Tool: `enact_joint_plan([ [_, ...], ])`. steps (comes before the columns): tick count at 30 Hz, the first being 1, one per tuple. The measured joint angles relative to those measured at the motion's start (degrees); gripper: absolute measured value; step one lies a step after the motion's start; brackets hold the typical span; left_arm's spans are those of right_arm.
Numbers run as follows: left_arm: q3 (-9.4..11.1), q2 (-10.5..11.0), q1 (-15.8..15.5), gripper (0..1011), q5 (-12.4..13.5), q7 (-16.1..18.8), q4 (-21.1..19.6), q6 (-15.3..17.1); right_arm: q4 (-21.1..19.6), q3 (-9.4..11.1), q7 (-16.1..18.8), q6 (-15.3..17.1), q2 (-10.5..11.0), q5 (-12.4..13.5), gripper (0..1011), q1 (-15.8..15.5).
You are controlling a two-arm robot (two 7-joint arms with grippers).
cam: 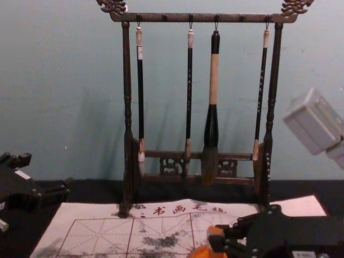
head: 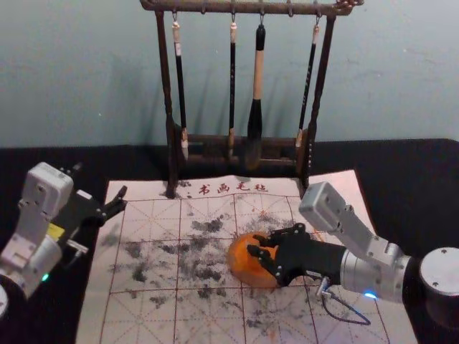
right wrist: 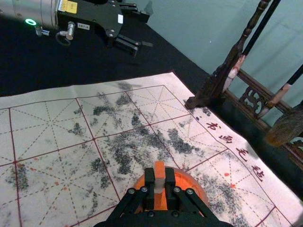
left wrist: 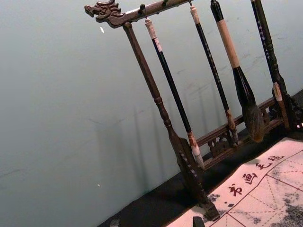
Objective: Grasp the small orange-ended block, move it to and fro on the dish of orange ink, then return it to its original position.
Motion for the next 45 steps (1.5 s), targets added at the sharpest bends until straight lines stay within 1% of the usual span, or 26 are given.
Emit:
enact_joint_plan([
  [14,0.0,0.0,0.0,1001,0.0,0.0,0.0,0.0,2.65,-0.32,-0.45,0.05,-2.11,-1.04,83,1.27],
  [27,0.0,0.0,0.0,1001,0.0,0.0,0.0,0.0,4.67,0.29,-1.15,-0.07,-3.47,-1.63,83,2.34],
  [34,0.0,0.0,0.0,1001,0.0,0.0,0.0,0.0,4.77,0.71,-1.22,0.09,-3.55,-1.63,83,2.31],
  [45,0.0,0.0,0.0,1001,0.01,0.0,0.0,0.0,3.97,1.81,-1.63,0.35,-2.46,-1.84,83,1.58],
])
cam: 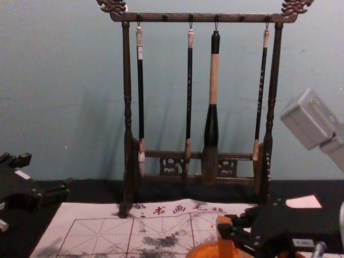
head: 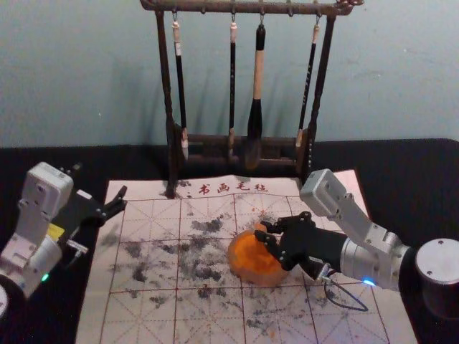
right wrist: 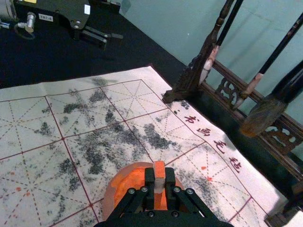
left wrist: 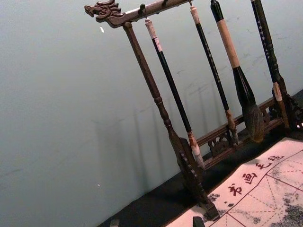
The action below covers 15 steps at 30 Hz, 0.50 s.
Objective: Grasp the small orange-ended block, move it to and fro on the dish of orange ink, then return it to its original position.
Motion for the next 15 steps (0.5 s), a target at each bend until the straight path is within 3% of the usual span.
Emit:
enact_joint_plan([
  [15,0.0,0.0,0.0,1001,0.0,0.0,0.0,0.0,-1.69,0.97,-0.05,0.15,1.47,-0.02,83,-1.46],
])
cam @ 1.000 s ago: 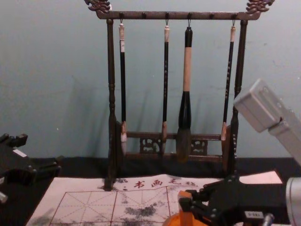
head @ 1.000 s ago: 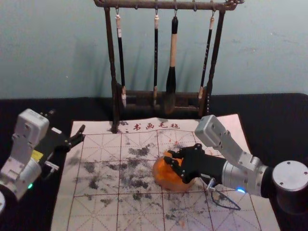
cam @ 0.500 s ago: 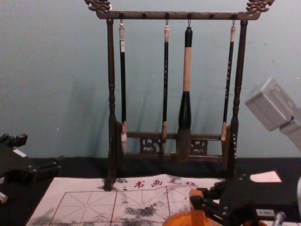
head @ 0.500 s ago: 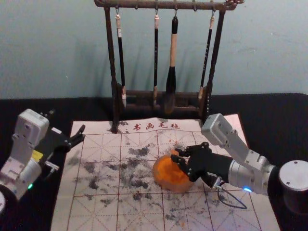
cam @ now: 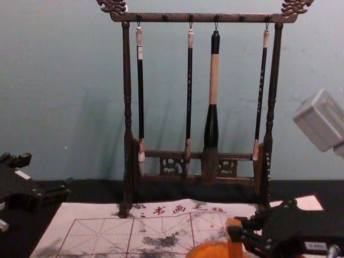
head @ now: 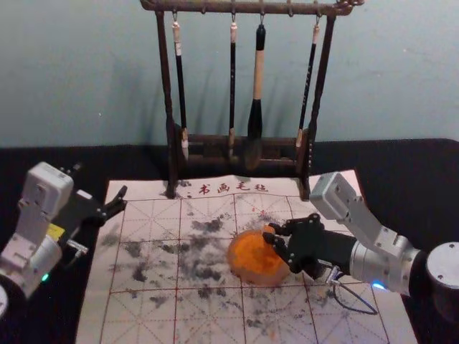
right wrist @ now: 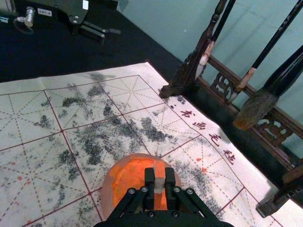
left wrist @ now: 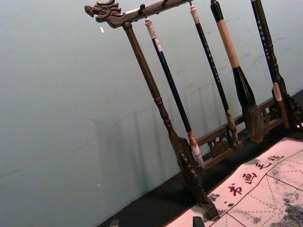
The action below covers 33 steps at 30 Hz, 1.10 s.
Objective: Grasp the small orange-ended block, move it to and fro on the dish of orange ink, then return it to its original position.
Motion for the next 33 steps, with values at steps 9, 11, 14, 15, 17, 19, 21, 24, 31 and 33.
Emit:
enact_joint_plan([
  [9,0.0,0.0,0.0,1001,0.0,0.0,0.0,0.0,-0.58,-0.02,0.52,-0.04,0.64,-0.09,83,-0.61],
  [11,0.0,0.0,0.0,1002,0.0,0.0,0.0,0.0,-0.8,-0.05,0.75,-0.05,0.82,-0.09,83,-0.74],
  [14,0.0,0.0,0.0,1001,0.0,0.0,0.0,0.0,-0.98,-0.09,0.97,-0.05,1.0,-0.04,83,-0.89],
  [15,0.0,0.0,0.0,1001,0.0,0.0,0.0,0.0,-1.09,-0.12,1.07,-0.06,1.07,-0.03,83,-0.98],
  [17,0.0,0.0,0.0,1001,0.0,0.0,0.0,0.0,-1.24,-0.2,1.28,-0.06,1.18,0.04,83,-1.09],
  [19,0.0,0.0,0.0,1001,0.0,0.0,0.0,0.0,-1.35,-0.23,1.39,-0.05,1.24,0.11,83,-1.16],
  [21,0.0,0.0,0.0,1001,0.0,0.0,0.0,0.0,-1.55,-0.34,1.52,-0.02,1.33,0.21,83,-1.26],
  [24,0.0,0.0,0.0,1001,0.0,0.0,0.0,0.0,-1.77,-0.47,1.67,0.0,1.39,0.3,83,-1.36],
  [31,0.0,0.0,0.0,1001,0.0,0.0,0.0,0.0,-2.56,-0.88,2.04,0.07,1.51,0.61,83,-1.54],
  [33,0.0,0.0,0.0,1001,0.0,0.0,0.0,0.0,-2.85,-1.06,2.26,0.11,1.53,0.72,83,-1.55],
])
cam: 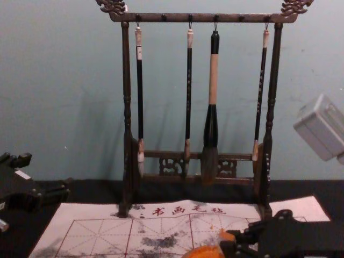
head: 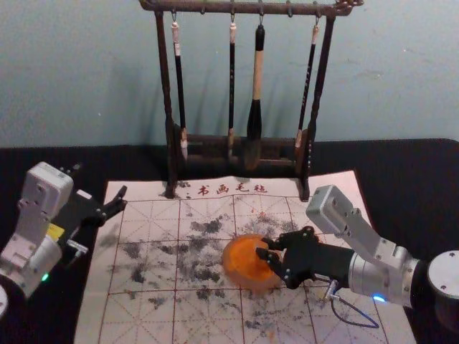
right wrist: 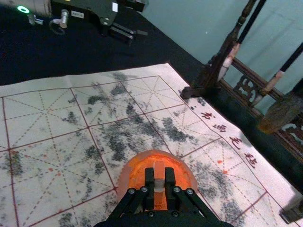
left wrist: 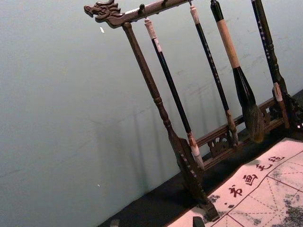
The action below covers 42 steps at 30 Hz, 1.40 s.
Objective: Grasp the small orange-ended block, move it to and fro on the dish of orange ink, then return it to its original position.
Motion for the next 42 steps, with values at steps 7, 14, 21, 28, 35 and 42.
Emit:
enact_joint_plan([
  [7,0.0,0.0,0.0,1001,0.0,0.0,0.0,0.0,-0.37,-0.65,0.28,0.0,-0.18,0.13,83,0.2],
  [14,0.0,0.0,0.0,1001,0.0,0.0,0.0,0.0,-0.17,-1.25,0.39,-0.01,-0.76,0.16,83,0.92],
  [21,0.0,0.0,0.0,1001,0.0,0.0,0.0,0.0,0.99,-1.75,0.3,0.23,-1.68,0.14,83,1.96],
  [28,0.0,0.0,0.0,1001,0.0,0.0,0.0,0.0,2.64,-2.12,-0.2,0.47,-2.77,-0.09,83,3.16],
  [35,0.0,0.0,0.0,1002,0.0,0.0,0.0,0.0,4.34,-1.99,-0.93,0.69,-3.71,-0.36,83,4.22],
  [42,0.0,0.0,0.0,1001,0.0,0.0,0.0,0.0,5.3,-1.45,-1.51,0.98,-4.04,-0.57,83,4.92],
])
